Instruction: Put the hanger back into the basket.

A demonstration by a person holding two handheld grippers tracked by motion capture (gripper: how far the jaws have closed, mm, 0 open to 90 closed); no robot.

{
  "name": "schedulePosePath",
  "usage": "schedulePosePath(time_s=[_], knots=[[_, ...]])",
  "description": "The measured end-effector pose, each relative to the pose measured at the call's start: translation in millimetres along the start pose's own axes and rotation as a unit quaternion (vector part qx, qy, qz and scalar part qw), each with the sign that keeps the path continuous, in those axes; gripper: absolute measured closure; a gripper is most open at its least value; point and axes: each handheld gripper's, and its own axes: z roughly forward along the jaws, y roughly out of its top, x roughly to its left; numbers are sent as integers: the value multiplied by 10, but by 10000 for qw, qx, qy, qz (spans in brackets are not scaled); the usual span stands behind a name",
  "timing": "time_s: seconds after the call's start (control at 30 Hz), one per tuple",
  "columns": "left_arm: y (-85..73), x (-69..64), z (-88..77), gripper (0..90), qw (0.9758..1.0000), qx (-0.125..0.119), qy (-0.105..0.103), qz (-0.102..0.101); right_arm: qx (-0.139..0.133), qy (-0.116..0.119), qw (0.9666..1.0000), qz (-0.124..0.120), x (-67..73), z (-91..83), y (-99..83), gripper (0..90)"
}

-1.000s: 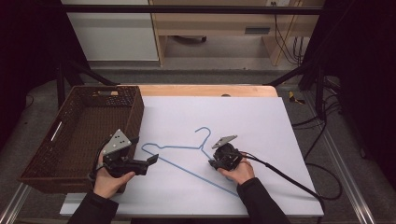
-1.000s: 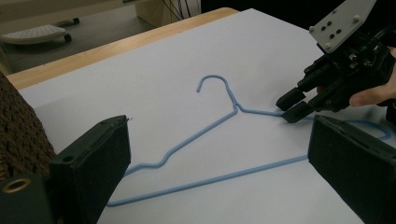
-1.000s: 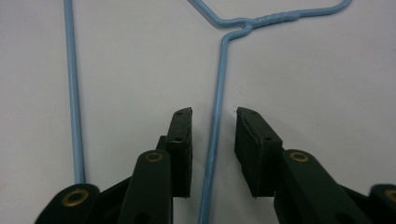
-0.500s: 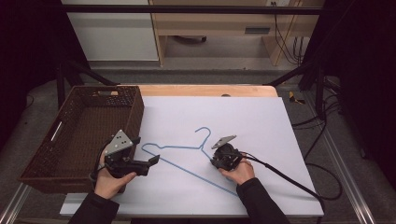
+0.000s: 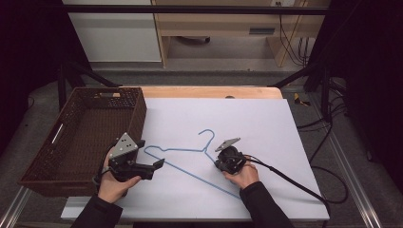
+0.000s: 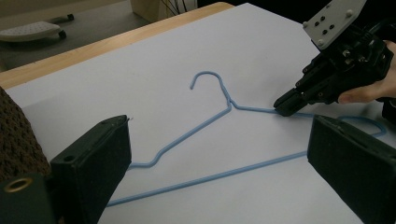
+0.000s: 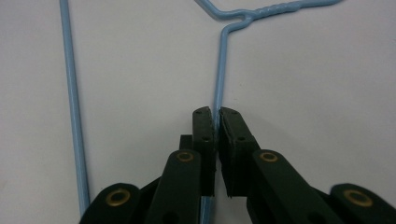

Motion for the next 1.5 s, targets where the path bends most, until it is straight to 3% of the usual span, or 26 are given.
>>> schedulePosePath(time_s=[0.2, 0.23, 0.5, 1.23, 1.5], knots=[[0, -7, 13, 61, 10000, 27, -6, -1, -7, 2, 9999, 138, 2, -2, 3, 871], [3, -13, 20, 62, 10000, 40, -9, 13, 10, 13, 9997, 248, 4, -5, 4, 873], [5, -44, 55, 62, 9999, 99, -32, 47, -154, 54, 9995, 273, 1, -17, 9, 876], [19, -159, 251, 62, 9989, 379, -127, 229, -574, 133, 9982, -112, -11, -236, 35, 877], [79, -173, 438, 62, 9970, 676, -176, 337, -620, 138, 9979, -159, -13, -292, 42, 878]])
